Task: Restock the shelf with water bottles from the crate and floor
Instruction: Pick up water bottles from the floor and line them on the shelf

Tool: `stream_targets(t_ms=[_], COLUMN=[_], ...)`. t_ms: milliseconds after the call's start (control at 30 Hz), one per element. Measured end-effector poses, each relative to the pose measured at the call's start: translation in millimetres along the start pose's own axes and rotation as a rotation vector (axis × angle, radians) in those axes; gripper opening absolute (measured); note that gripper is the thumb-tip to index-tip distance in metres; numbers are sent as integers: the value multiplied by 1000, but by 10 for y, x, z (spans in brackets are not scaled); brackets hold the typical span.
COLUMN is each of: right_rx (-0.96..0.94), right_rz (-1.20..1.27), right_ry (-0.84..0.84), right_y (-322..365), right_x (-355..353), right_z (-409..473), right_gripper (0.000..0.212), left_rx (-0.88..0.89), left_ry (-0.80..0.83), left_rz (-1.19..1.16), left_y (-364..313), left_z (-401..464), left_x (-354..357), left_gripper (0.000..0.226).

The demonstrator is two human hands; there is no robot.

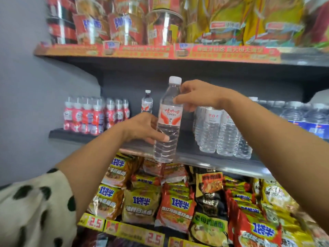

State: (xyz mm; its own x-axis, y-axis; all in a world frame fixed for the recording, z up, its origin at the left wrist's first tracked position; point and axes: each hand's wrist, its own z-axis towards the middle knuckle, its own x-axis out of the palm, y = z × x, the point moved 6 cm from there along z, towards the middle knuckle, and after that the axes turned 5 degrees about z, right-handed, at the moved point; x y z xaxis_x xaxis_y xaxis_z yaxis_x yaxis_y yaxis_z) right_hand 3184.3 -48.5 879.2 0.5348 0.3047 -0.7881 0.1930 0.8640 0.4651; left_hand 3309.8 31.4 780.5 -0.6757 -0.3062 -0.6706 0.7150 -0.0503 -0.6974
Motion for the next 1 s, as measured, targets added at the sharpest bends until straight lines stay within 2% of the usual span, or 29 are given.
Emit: stream_targets(t_ms=[133, 433, 600, 733, 800, 1000], right_rx=[4, 39, 92, 90, 93, 96], right_rz=[-22, 29, 85, 148, 163, 186], right_ry=[59, -49, -61, -18, -14, -30], right_y=[41, -358, -794, -1110, -1243, -1557], right_x=[59, 172, 365, 566, 648, 805], right_z=[209, 930, 1444, 1883, 2087, 2661], right_gripper=[27, 27, 29, 16, 19, 18], left_rx=[19, -22, -72, -87, -76, -90], left_ry=[45, 85, 43, 20, 0, -90], left_rz=[-11, -23, -55, -69, -77, 66], left_y=[45, 435, 849, 1189, 1324, 1669], left_z=[246, 889, 1359, 1755, 1917, 2378], left_x=[-154, -329, -352, -346, -364, -538], left_gripper=[34, 38, 40, 36, 35, 30])
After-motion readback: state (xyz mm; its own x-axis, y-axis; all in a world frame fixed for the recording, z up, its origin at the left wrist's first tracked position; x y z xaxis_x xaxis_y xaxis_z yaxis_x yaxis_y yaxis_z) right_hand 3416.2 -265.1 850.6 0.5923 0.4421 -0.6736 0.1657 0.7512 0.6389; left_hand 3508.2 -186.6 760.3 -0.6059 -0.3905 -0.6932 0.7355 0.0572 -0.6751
